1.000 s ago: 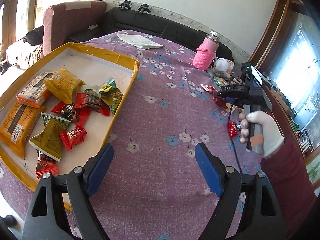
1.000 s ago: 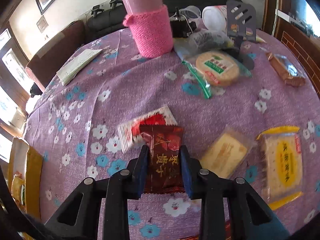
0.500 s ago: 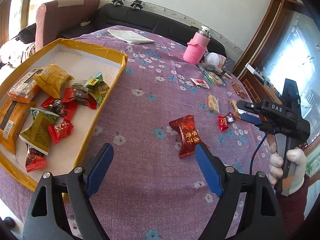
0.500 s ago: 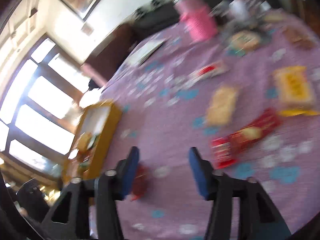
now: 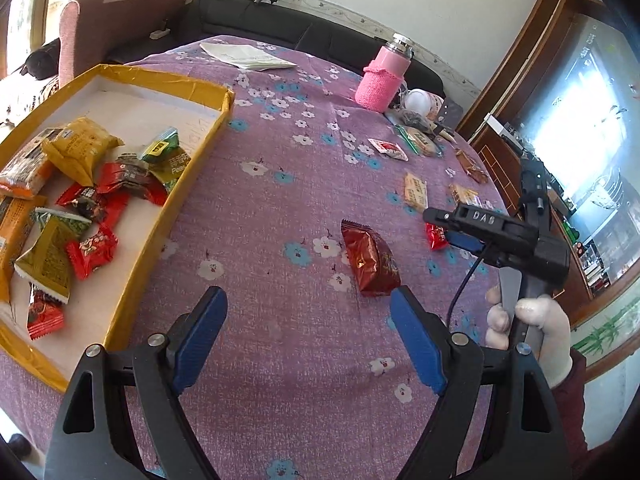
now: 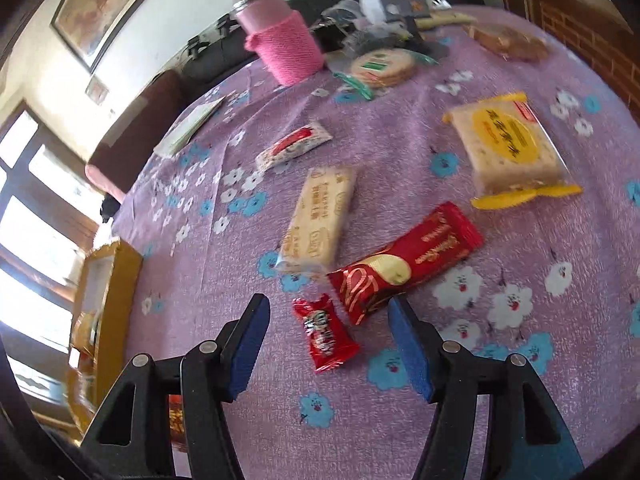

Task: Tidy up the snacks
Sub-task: 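Grasp dark red candy with left gripper while right gripper grasps small red candy, then drop dark red candy in tray with left gripper while right gripper drops red candy there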

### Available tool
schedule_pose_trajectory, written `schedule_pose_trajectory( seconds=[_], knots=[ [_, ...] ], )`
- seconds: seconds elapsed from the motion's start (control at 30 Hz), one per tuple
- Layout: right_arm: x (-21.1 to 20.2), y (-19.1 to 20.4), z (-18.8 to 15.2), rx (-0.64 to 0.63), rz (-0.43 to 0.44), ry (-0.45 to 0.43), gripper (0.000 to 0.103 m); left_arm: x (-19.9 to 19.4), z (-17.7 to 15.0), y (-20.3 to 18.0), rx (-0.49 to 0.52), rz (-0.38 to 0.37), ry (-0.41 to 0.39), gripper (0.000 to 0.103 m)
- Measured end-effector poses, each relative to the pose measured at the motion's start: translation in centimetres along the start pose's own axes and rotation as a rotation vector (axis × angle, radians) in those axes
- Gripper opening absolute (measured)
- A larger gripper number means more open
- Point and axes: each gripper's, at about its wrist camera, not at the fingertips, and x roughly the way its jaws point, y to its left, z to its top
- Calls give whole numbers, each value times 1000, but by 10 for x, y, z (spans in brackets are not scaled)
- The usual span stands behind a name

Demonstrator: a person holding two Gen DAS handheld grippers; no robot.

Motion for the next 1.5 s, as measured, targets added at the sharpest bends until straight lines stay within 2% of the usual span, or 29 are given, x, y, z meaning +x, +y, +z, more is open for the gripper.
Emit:
schedule_pose_trajectory(
  seconds=[0.07,0.13,0.17,0.43,0.5,0.57,0.6,0.63,0.87,1.03,1.17,1.27,1.37,1.5],
  knots=[
    [3,7,-2,-58,-53,-22,58,9,5,-5,15,-9,17,84],
    [6,12,-4,-96,-85,-35,21,22,10,-12,32,-21,47,84],
    [7,12,-5,-104,-83,-36,18,30,13,-18,46,-29,65,84],
    [-8,11,-11,-116,-18,-60,17,82,24,-51,141,8,117,84],
    [-12,13,-10,-119,0,-72,17,93,25,-56,166,40,125,83],
    [-15,14,-10,-118,21,-83,17,99,24,-59,195,65,118,67],
    [-16,13,-10,-115,38,-87,17,98,23,-61,220,75,99,36],
    [-17,13,-10,-113,52,-91,17,98,21,-61,230,57,102,29],
    [-26,23,-13,-146,123,-150,17,68,25,-40,148,9,44,29],
    [-28,37,-20,-200,140,-174,17,2,31,-1,54,0,-69,29],
    [-27,48,-25,-229,150,-179,17,-49,28,51,-41,57,-157,30],
    [-34,67,-29,-258,158,-181,17,-76,22,95,-116,140,-195,30],
    [-42,96,-36,-275,241,-157,17,-88,14,132,-169,240,-215,30],
    [-42,159,-52,-351,366,-89,16,-81,6,157,-220,248,-187,30]
  ],
)
